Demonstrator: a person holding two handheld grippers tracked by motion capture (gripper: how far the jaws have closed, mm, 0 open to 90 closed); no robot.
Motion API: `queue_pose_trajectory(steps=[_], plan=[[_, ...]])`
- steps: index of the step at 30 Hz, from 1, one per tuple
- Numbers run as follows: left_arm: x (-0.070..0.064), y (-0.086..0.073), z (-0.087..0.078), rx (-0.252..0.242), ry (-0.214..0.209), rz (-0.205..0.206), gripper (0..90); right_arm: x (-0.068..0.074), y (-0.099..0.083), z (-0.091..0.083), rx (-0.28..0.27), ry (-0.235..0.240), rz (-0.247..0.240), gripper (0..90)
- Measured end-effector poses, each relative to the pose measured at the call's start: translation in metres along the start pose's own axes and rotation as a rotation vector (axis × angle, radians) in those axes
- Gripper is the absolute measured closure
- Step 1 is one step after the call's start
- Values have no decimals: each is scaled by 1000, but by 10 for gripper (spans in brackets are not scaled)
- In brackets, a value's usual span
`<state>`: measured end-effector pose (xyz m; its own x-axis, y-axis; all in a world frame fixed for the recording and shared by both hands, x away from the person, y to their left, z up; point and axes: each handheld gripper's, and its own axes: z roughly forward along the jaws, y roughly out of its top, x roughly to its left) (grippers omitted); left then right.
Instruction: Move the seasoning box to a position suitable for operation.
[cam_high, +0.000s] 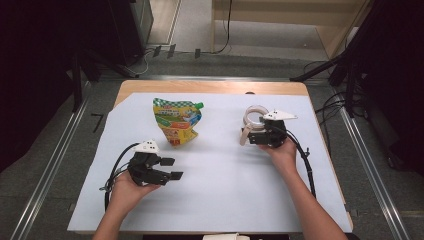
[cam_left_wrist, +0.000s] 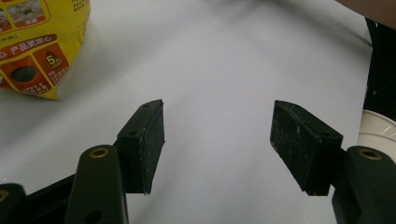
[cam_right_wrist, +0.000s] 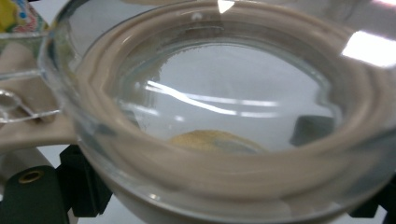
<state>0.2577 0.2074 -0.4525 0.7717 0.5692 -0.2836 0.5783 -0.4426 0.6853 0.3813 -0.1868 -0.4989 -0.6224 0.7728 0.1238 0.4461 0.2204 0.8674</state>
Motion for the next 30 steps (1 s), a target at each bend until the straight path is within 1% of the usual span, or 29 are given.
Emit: queue_pose_trajectory(steps=[6, 7, 11, 15, 18, 24, 28, 30], plan=[[1, 2, 2, 5, -2, 2, 362, 16, 1, -8, 4, 35, -20, 121], [1, 2, 2, 9, -1, 5, 362, 18, 0, -9, 1, 38, -29, 122], [1, 4, 5, 7, -11, 6, 362, 27, -2, -13, 8, 57, -39, 122], [1, 7, 8, 14, -18, 16, 361, 34, -4, -17, 11, 76, -43, 121], [1, 9, 10, 17, -23, 14, 360, 40, -6, -20, 12, 87, -39, 122], [2, 13, 15, 25, -36, 21, 359, 55, -9, -23, 20, 113, -64, 121], [2, 15, 18, 26, -43, 26, 356, 63, -13, -23, 25, 142, -52, 121], [2, 16, 19, 27, -44, 28, 356, 68, -14, -23, 29, 151, -59, 121]])
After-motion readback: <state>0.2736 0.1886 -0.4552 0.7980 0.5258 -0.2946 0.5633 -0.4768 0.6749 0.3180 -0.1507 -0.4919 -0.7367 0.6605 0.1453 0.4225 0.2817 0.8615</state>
